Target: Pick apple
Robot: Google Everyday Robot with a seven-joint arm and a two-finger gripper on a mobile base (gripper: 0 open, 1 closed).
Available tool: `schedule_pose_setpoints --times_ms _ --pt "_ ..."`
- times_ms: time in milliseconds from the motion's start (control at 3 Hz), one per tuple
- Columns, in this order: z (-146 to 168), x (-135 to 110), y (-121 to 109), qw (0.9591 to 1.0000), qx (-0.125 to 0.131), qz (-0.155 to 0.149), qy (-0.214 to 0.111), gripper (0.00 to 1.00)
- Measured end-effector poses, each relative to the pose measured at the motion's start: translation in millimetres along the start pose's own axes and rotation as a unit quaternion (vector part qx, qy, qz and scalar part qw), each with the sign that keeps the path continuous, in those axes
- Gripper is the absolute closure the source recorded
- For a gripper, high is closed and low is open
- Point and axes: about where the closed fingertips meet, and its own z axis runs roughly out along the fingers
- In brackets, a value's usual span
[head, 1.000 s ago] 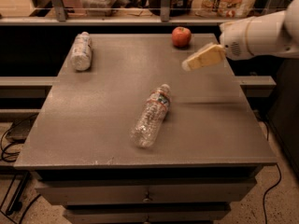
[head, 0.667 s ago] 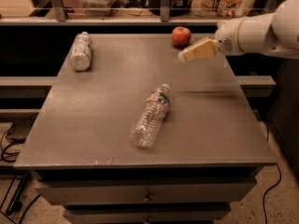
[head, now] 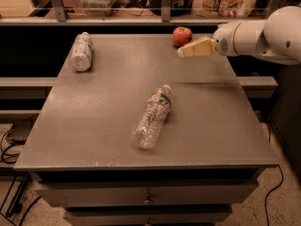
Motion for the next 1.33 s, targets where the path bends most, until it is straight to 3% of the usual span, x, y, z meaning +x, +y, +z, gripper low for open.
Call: schedule_pose_setpoints --times_ms 333,1000,1333 --pt "6.5 0.1 0.5 0.9998 -0.001 0.015 -0.011 0.0" --pt "60.5 -7.8 -27.5 0.995 0.039 0.062 -0.067 0.0" --pt "98.9 1.0 -48.4 0.9928 0.052 0.084 -0.067 0.0"
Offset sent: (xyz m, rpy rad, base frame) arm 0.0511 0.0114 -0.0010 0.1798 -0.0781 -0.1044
